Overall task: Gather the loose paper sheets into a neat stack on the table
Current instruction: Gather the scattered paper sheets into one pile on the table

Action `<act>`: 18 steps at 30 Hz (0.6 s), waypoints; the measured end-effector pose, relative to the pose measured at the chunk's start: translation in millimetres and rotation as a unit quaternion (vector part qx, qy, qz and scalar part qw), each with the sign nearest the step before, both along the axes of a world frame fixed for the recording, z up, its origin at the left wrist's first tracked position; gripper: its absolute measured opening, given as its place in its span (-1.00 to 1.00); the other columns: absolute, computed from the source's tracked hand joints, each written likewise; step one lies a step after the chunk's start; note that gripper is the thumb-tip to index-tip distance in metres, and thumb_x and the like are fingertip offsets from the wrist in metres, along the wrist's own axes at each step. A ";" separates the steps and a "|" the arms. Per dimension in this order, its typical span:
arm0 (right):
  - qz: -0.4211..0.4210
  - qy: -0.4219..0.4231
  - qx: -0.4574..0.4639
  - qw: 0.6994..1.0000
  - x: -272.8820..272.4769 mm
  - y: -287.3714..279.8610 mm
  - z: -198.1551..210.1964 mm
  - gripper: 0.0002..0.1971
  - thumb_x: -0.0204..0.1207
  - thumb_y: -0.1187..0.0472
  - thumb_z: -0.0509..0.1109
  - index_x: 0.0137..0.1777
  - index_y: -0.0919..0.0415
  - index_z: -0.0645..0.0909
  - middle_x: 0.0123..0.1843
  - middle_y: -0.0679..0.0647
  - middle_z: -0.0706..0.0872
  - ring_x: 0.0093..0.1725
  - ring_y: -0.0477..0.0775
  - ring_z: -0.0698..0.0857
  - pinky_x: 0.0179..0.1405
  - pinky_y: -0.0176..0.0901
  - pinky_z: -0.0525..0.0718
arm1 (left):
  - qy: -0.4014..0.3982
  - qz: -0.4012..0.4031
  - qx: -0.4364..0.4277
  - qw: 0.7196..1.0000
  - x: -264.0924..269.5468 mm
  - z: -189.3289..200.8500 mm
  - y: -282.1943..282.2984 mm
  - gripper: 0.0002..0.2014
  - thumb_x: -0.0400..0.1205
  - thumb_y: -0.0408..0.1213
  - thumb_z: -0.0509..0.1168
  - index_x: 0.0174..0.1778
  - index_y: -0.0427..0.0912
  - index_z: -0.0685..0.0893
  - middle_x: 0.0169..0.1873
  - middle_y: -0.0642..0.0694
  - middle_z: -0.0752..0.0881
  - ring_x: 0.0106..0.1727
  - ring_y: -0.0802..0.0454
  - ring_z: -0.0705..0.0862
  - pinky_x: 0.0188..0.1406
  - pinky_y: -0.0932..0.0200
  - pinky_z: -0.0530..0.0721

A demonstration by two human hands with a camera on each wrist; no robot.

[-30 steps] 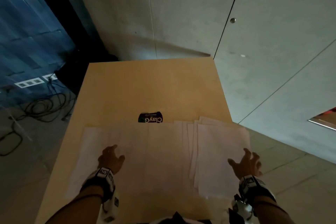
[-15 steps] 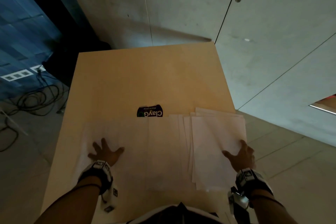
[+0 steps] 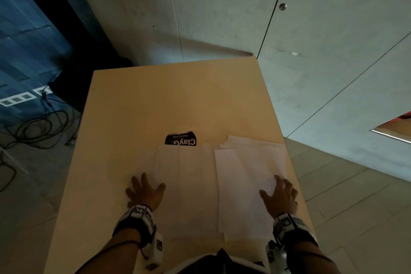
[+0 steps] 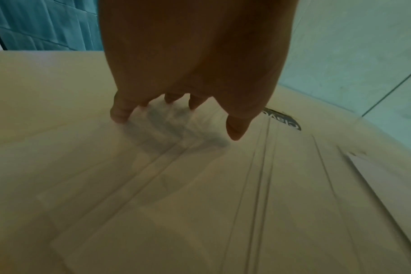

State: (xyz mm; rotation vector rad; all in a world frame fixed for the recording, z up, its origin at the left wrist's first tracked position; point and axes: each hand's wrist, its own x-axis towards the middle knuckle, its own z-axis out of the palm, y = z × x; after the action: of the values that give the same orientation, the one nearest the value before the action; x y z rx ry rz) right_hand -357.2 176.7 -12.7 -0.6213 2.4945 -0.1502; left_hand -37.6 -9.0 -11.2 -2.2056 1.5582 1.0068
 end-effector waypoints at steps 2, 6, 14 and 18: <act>0.017 -0.010 -0.003 1.000 7.1 -5.1 2.1 -0.22 0.49 -0.12 0.42 0.67 0.00 0.21 0.67 0.14 0.23 0.59 0.34 0.25 0.45 0.33 0.47 | -0.009 -0.035 0.013 0.999 -7.2 -4.9 7.8 -0.13 0.55 0.26 0.17 0.66 0.09 -0.14 0.69 -0.04 -0.25 0.68 -0.32 -0.18 0.60 -0.35 0.12; -0.023 -0.014 -0.032 0.999 13.8 -12.9 5.6 -0.24 0.48 -0.08 0.45 0.65 0.04 0.27 0.62 0.17 0.27 0.55 0.34 0.32 0.44 0.33 0.46 | 0.007 -0.091 -0.012 0.996 -30.3 -4.7 28.4 -0.16 0.55 0.27 0.14 0.66 0.11 -0.13 0.70 -0.01 -0.17 0.68 -0.29 -0.09 0.57 -0.33 0.21; -0.047 -0.042 -0.006 0.998 19.4 -14.4 6.9 -0.24 0.48 -0.12 0.44 0.59 0.18 0.29 0.52 0.25 0.34 0.50 0.38 0.33 0.40 0.32 0.46 | -0.010 -0.016 -0.052 0.998 -24.9 2.7 28.2 -0.18 0.56 0.12 0.22 0.64 -0.11 0.01 0.65 -0.17 0.07 0.57 -0.33 0.15 0.46 -0.28 0.38; -0.015 -0.065 -0.007 0.998 32.6 -22.5 6.2 -0.27 0.50 -0.12 0.40 0.61 0.13 0.28 0.53 0.21 0.34 0.51 0.34 0.32 0.43 0.27 0.44 | -0.005 -0.084 -0.055 0.995 -44.4 3.5 38.3 -0.19 0.56 0.13 0.21 0.63 -0.11 0.03 0.61 -0.18 0.12 0.53 -0.31 0.21 0.42 -0.22 0.44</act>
State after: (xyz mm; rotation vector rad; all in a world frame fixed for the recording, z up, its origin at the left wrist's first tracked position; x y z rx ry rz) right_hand -324.6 154.1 -6.6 -0.5617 2.3793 -0.2136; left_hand -82.0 29.4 -7.7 -2.1018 1.7996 0.8796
